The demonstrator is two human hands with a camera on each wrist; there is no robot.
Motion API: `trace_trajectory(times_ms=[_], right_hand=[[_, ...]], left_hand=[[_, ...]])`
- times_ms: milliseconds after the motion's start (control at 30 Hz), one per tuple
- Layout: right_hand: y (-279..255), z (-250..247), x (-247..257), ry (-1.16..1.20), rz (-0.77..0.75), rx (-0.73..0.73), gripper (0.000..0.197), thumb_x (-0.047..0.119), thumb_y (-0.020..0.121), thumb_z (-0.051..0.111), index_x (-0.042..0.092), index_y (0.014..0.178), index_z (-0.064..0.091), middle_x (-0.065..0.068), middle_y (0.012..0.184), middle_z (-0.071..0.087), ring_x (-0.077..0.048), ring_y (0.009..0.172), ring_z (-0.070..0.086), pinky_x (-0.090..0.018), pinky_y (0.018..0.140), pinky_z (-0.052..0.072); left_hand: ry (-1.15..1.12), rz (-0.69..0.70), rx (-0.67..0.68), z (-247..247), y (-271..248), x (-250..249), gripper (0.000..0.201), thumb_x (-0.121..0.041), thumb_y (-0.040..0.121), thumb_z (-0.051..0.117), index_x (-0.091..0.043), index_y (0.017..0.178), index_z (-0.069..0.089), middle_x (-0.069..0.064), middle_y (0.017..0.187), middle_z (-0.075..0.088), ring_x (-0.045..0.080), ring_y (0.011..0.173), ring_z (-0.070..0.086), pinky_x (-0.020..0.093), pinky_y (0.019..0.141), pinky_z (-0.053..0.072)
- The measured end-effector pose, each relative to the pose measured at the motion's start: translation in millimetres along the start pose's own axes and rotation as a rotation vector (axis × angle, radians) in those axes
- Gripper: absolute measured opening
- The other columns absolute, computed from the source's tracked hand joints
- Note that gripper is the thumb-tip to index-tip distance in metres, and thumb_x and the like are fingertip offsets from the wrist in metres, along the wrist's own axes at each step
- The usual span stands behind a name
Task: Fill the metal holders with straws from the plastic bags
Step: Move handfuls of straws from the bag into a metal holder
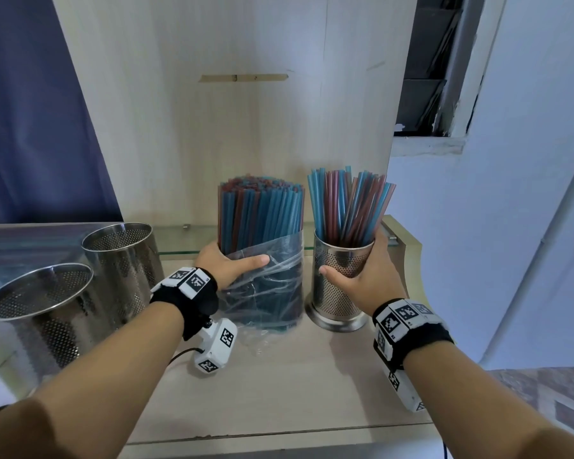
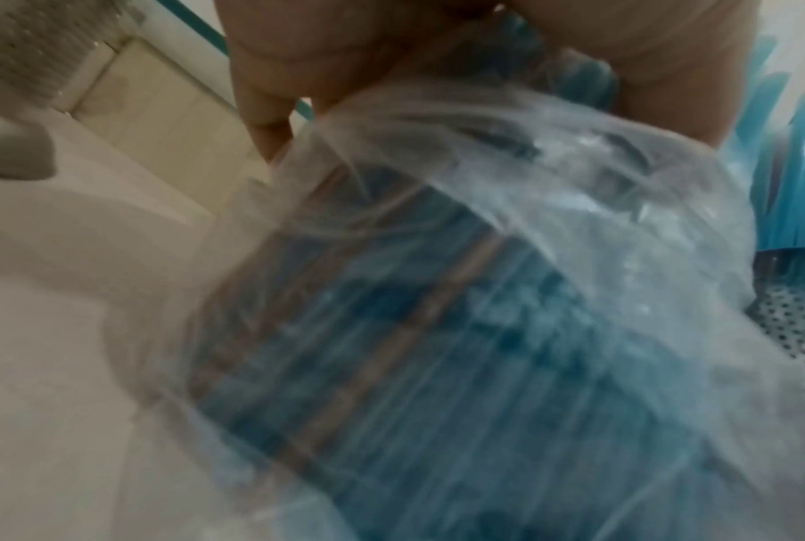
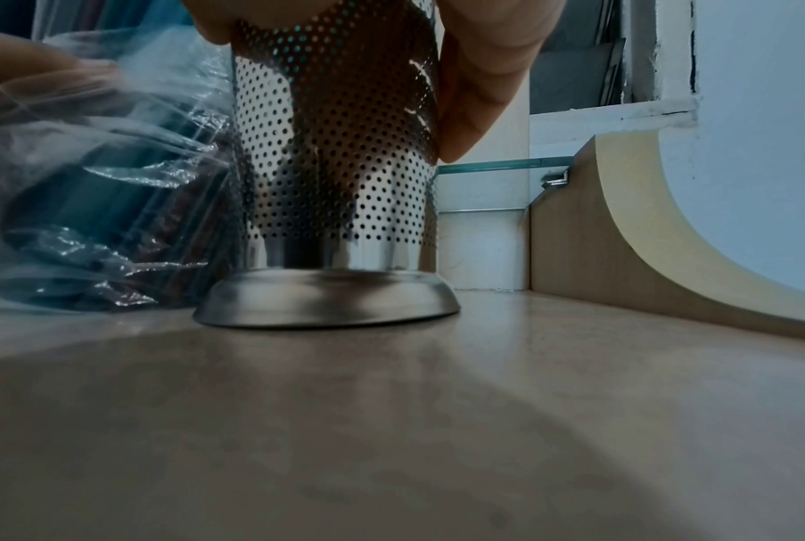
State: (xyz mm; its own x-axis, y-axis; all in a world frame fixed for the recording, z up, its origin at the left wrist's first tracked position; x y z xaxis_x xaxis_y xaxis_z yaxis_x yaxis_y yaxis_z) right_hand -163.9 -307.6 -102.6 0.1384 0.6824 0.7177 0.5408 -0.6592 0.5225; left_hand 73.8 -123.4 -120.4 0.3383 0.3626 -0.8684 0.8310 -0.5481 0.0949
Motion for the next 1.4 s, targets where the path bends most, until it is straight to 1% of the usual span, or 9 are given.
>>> trace_trajectory(times_ms=[200,367,467,567,767,900,1000,1267,1400], right_hand=[[0,0,0,0.01,-0.001,0.005,0.102,0.046,0.066,0.088,0.025,0.145,0.026,0.023,0.122,0.043,0.004,0.111,0.046,-0.01,0.091,0.034],[0,-1,1,0.023,-0.007,-0.001,0.102,0.043,0.067,0.089,0.025,0.145,0.026,0.025,0.12,0.041,0.004,0.112,0.046,-0.015,0.096,0.036],[-1,-1,1,0.023,-0.006,0.004,0.103,0.044,0.066,0.089,0.026,0.145,0.025,0.024,0.122,0.042,0.003,0.113,0.045,-0.016,0.097,0.035],[0,0,1,0.019,-0.003,0.013,0.102,0.046,0.066,0.088,0.027,0.144,0.026,0.019,0.125,0.045,0.0,0.112,0.048,-0.019,0.097,0.037],[1,0,2,0.024,-0.033,0.002,0.101,0.045,0.065,0.089,0.032,0.142,0.025,0.02,0.126,0.044,0.0,0.113,0.048,-0.02,0.097,0.038],[1,1,0,0.027,-0.032,0.006,0.1,0.048,0.065,0.088,0.037,0.141,0.024,0.017,0.128,0.046,-0.001,0.113,0.049,-0.021,0.098,0.039],[2,2,-2,0.02,-0.023,0.005,0.102,0.048,0.065,0.088,0.031,0.143,0.025,0.019,0.126,0.043,-0.002,0.114,0.048,-0.022,0.098,0.039],[3,2,-1,0.028,-0.027,0.001,0.105,0.045,0.065,0.089,0.029,0.145,0.023,0.018,0.127,0.044,-0.001,0.115,0.046,-0.019,0.098,0.037],[2,2,-1,0.027,-0.038,-0.002,0.104,0.047,0.064,0.089,0.032,0.144,0.023,0.011,0.136,0.048,-0.002,0.117,0.047,-0.021,0.099,0.038]], left_hand=[[0.044,-0.093,-0.019,-6,2,10,0.139,-0.087,0.017,0.075,-0.011,0.131,0.054,0.008,0.123,0.065,0.028,0.109,0.061,0.044,0.095,0.052],[-0.029,-0.092,0.002,-7,-6,2,0.105,-0.067,0.035,0.088,-0.012,0.121,0.062,0.005,0.112,0.069,0.024,0.101,0.064,0.036,0.093,0.052],[-0.03,-0.077,-0.035,-11,-10,2,0.12,-0.074,0.025,0.084,-0.015,0.126,0.058,0.002,0.115,0.068,0.023,0.105,0.064,0.04,0.096,0.051],[0.033,0.029,-0.123,-20,-13,-6,0.12,-0.08,0.025,0.078,-0.018,0.125,0.051,0.001,0.118,0.064,0.025,0.11,0.061,0.047,0.096,0.051],[0.074,0.141,-0.275,-39,-25,-31,0.101,-0.057,0.065,0.082,-0.013,0.143,0.034,0.008,0.141,0.044,0.028,0.131,0.042,0.047,0.109,0.039],[0.071,0.204,-0.319,-46,-28,-39,0.085,-0.05,0.074,0.078,-0.014,0.14,0.038,0.005,0.138,0.047,0.024,0.129,0.044,0.046,0.108,0.04],[0.067,0.208,-0.322,-49,-28,-39,0.08,-0.05,0.076,0.076,-0.015,0.139,0.04,0.004,0.138,0.048,0.024,0.129,0.045,0.048,0.107,0.04],[0.119,0.228,-0.334,-53,-33,-47,0.062,-0.044,0.085,0.07,-0.008,0.132,0.051,0.009,0.132,0.052,0.024,0.123,0.049,0.04,0.105,0.04],[0.157,0.211,-0.327,-56,-28,-50,0.046,-0.041,0.087,0.068,-0.006,0.116,0.06,0.012,0.118,0.057,0.028,0.111,0.055,0.037,0.094,0.044]])
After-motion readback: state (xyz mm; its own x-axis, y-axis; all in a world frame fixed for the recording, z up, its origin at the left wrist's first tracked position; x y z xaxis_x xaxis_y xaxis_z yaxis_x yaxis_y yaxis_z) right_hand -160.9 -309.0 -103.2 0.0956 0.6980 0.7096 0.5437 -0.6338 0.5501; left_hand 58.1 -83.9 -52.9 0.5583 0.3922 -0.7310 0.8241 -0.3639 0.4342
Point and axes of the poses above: each hand's wrist, its own y-axis towards the middle knuckle, its own z-axis out of the palm, x = y × z, the point moved 9 cm from there along y, towards the middle knuckle
